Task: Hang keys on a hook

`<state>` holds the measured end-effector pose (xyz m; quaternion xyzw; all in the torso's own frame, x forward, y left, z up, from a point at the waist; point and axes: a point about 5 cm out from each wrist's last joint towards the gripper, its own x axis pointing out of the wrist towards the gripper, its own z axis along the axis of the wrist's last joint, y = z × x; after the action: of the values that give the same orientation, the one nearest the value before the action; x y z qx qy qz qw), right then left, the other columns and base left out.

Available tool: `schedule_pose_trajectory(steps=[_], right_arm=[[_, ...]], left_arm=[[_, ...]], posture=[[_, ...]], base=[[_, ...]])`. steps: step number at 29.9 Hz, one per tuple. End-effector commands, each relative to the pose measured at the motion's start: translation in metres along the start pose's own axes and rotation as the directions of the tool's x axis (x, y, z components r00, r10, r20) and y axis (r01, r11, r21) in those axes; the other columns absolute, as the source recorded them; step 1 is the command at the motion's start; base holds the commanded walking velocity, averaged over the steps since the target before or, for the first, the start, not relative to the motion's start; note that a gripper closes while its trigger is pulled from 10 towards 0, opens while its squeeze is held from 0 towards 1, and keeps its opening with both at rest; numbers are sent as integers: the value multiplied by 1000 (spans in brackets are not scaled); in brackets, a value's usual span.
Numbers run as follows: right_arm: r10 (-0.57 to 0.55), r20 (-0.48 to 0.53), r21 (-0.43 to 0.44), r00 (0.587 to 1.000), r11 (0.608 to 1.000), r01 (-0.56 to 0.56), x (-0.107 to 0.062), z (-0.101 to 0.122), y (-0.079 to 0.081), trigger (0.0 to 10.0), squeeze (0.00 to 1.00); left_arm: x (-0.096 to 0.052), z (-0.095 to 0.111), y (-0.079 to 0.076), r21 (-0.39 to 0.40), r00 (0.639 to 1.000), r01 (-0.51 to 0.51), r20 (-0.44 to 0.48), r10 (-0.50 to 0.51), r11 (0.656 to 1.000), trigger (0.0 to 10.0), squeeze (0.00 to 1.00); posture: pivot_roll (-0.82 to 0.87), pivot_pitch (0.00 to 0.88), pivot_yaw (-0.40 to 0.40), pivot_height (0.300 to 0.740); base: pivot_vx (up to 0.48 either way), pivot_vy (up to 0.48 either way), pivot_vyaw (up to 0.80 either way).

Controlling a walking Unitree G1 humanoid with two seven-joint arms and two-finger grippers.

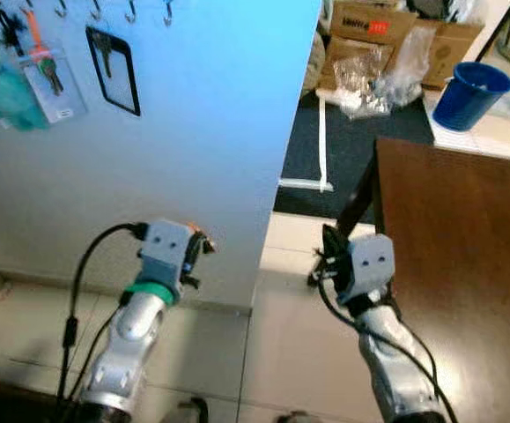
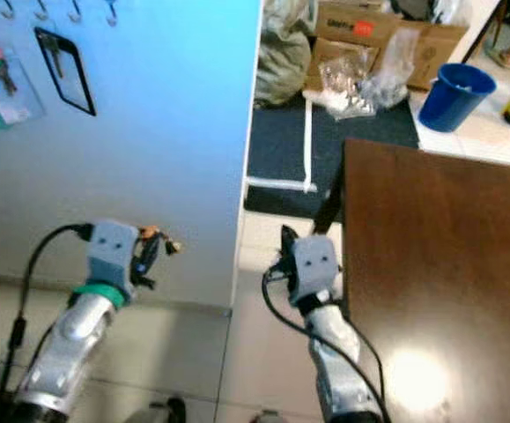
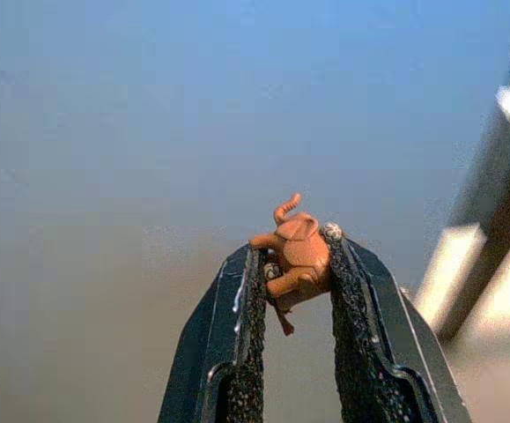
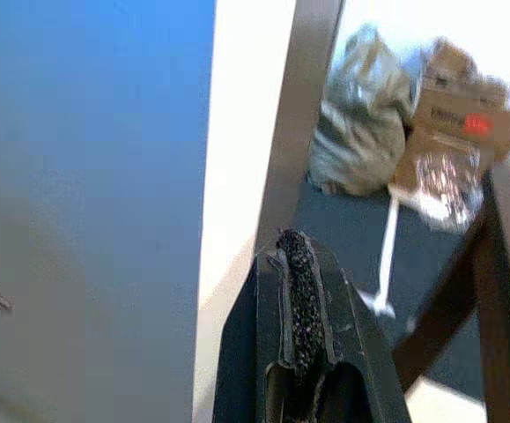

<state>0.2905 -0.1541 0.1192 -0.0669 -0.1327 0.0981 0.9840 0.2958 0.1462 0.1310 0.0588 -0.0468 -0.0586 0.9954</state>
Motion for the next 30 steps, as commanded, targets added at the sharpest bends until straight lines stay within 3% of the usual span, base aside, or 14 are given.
schedule_pose_trajectory(steps=[1,2,6,11,14,16,18,19,21,26,30], right_arm=[[8,-9,20,1000,1000,-8,-3,2,0,10000,0],[-2,-9,35,1000,999,2,-5,4,-4,10000,0],[-6,-3,43,1000,999,6,-8,10,-9,10000,0],[-4,47,40,999,999,2,-1,27,-13,10000,0],[1,114,37,993,999,-5,14,46,-16,10000,0],[1,114,37,993,999,-5,14,46,-16,10000,0],[17,141,35,990,999,-22,23,55,-14,10000,0],[17,141,35,990,999,-22,23,55,-14,10000,0],[47,147,33,988,998,-52,27,58,-7,10000,0],[74,161,22,984,997,-79,29,62,-1,10000,0],[121,203,9,972,992,-125,35,74,9,10000,0]], left_arm=[[-5,7,13,-20,999,-35,4,35,999,10000,0],[-8,15,22,-10,998,-59,32,59,998,10000,0],[-12,32,34,-7,991,-96,90,96,995,10000,0],[-9,59,35,-36,972,-135,190,139,990,10000,0],[0,88,40,-72,936,-193,286,206,979,10000,0],[0,88,40,-72,936,-193,286,206,979,10000,0],[11,121,49,-93,896,-217,376,236,972,10000,0],[11,121,49,-93,896,-217,376,236,972,10000,0],[20,151,52,-98,866,-195,449,218,976,10000,0],[25,169,53,-97,852,-173,485,199,980,10000,0],[42,197,49,-83,816,-155,550,175,984,10000,0]], posture=[[-12,67,64,740],[-9,68,53,740],[-9,66,38,740],[-7,59,18,740],[-6,58,8,740],[-6,58,8,740],[-4,59,7,740],[-4,59,7,740],[-2,59,8,740],[-4,68,20,740],[-3,96,45,740]], base=[[0,0,0],[0,0,0],[0,0,0],[0,0,0],[0,0,0],[0,0,0],[0,0,0],[0,0,0],[0,0,0],[0,0,0],[0,0,0]])
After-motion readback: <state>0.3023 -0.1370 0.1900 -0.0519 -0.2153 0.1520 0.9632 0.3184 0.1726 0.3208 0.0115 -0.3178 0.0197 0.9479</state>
